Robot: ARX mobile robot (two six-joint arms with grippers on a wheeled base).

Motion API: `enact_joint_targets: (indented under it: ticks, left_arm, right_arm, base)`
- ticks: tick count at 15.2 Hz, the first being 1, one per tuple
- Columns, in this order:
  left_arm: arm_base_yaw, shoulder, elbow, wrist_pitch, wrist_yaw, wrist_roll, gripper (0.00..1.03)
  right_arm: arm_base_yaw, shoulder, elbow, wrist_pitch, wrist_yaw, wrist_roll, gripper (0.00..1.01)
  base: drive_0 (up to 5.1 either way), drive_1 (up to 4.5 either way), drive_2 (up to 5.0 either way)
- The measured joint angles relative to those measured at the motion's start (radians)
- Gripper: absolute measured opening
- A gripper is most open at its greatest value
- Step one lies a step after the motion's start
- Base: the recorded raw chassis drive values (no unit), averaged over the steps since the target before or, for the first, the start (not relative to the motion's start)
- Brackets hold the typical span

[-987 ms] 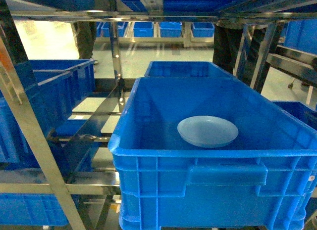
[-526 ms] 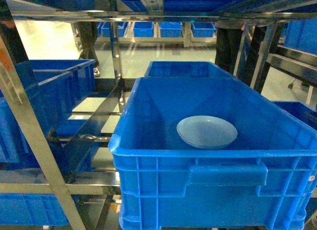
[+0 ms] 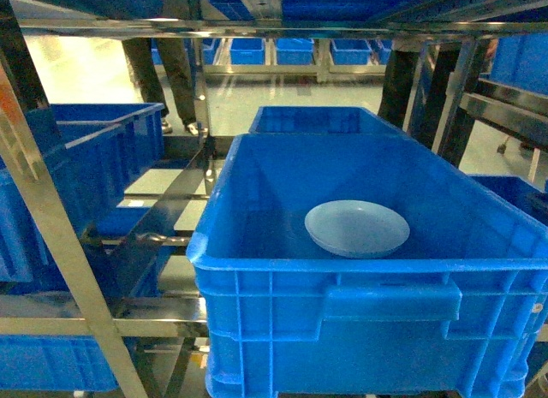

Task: Place blue tray on left shelf second layer neatly

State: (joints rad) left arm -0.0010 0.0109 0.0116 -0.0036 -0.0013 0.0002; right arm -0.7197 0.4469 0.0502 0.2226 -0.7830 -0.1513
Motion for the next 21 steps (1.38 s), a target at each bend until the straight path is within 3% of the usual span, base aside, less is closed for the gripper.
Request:
enact_joint_targets:
  ticks: [8, 9, 10, 13, 16, 18, 20, 21]
  left_arm:
    - [0.000, 0.000, 0.000, 0.000, 0.000, 0.000, 0.98]
    - [0.000, 0.000, 0.000, 0.000, 0.000, 0.000, 0.98]
    - [0.000, 0.000, 0.000, 0.000, -0.001, 0.000, 0.98]
    - [0.000, 0.000, 0.000, 0.000, 0.000, 0.000, 0.98]
    - [0.000, 0.000, 0.000, 0.000, 0.000, 0.000, 0.98]
    - [0.000, 0.000, 0.000, 0.000, 0.000, 0.000, 0.98]
    - [0.000, 0.000, 0.000, 0.000, 0.000, 0.000, 0.98]
    - [0.000, 0.000, 0.000, 0.000, 0.000, 0.000, 0.98]
  right_arm:
    - [0.001, 0.005, 0.001, -0.003, -0.003, -0.016, 0.98]
    - [0.008, -0.026, -0.027, 0.085, 0.039, 0.015, 0.92]
    - [0.042, -0.107, -0.036, 0.053, 0.104, 0.061, 0.83]
    - [0.220, -0.296, -0.036, -0.079, 0.274, 0.125, 0.53]
    - [0.359, -0.377, -0.036, -0.157, 0.420, 0.137, 0.26]
    - [0.468, -0.410, -0.036, -0.193, 0.525, 0.137, 0.02]
    - [0.520, -0.424, -0.036, -0.204, 0.580, 0.141, 0.02]
    - [0.638, -0.439, -0.035, -0.230, 0.720, 0.144, 0.02]
  base:
    - [0.0, 0.00, 0.0]
    - [0.0, 0.00, 0.0]
    - [0.0, 0.00, 0.0]
    - [0.0, 0.00, 0.0]
    - [0.0, 0.00, 0.0]
    - [0.0, 0.00, 0.0]
    - [0.0, 0.00, 0.0]
    - [0.0, 0.00, 0.0]
